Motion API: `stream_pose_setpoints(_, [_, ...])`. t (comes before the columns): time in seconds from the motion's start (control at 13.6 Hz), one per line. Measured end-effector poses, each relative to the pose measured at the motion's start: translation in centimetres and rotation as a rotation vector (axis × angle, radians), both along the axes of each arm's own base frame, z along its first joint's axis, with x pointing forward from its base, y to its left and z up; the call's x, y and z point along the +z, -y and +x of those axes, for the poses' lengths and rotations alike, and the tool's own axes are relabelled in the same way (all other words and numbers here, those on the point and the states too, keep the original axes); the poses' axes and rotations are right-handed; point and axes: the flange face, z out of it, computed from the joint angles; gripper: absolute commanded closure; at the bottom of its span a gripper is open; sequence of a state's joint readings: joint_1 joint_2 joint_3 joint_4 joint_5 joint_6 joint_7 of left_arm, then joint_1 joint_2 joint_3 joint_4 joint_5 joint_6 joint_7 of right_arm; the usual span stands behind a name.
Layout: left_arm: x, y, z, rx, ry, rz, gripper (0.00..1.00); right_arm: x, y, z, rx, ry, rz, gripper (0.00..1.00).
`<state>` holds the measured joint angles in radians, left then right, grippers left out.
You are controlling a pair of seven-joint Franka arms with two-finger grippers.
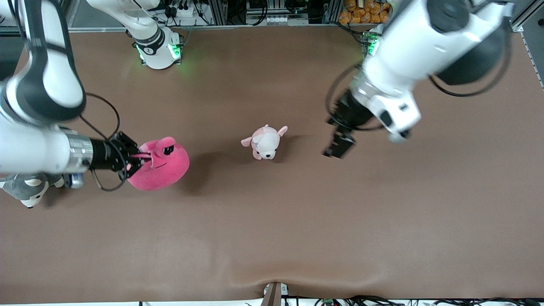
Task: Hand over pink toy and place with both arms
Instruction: 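Carry the pink plush with the right gripper while the left gripper withdraws, then lower the pink plush beside the grey dog and open the right gripper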
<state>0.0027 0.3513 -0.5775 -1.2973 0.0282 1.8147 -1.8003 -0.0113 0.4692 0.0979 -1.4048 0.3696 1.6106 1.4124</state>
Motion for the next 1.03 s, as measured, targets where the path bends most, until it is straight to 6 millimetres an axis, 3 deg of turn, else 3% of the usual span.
stream_pose_setpoints(0.22, [-0.6,-7.9,2.8,-0.149,0.03,0.102,0.0,-7.1,3.3,1.2,-0.009,-0.058,-0.037,1.0])
stream_pose_setpoints(0.37, [-0.2,-11.6,3.6,-0.27,0.056,0.154,0.0,-10.4,5.6,1.4,0.029,-0.045,-0.066,1.0])
stream_pose_setpoints(0.44, [0.0,-13.3,3.6,-0.335,0.055,0.175,0.0,-11.7,7.2,1.2,0.038,-0.031,-0.063,0.76])
stream_pose_setpoints(0.51, [0.3,-15.1,3.6,-0.397,0.049,0.193,0.0,-12.6,8.8,0.9,0.045,-0.024,-0.053,0.15])
stream_pose_setpoints(0.59, [0.7,-17.0,3.5,-0.456,0.046,0.209,0.0,-12.8,10.3,0.7,0.052,-0.024,-0.042,0.0])
stream_pose_setpoints(0.66, [1.5,-18.7,3.2,-0.518,0.049,0.225,0.0,-12.7,11.1,0.4,0.062,-0.033,-0.031,0.0])
stream_pose_setpoints(0.81, [3.2,-21.8,2.1,-0.643,0.048,0.257,0.0,-10.9,10.5,0.2,0.106,-0.061,-0.002,0.0])
stream_pose_setpoints(0.88, [4.0,-22.7,1.4,-0.692,0.04,0.269,0.0,-8.7,9.4,0.7,0.134,-0.051,0.013,0.0])
stream_pose_setpoints(1.03, [5.4,-23.2,0.1,-0.782,0.034,0.289,0.0,-1.7,7.1,2.6,0.175,0.07,0.022,0.0])
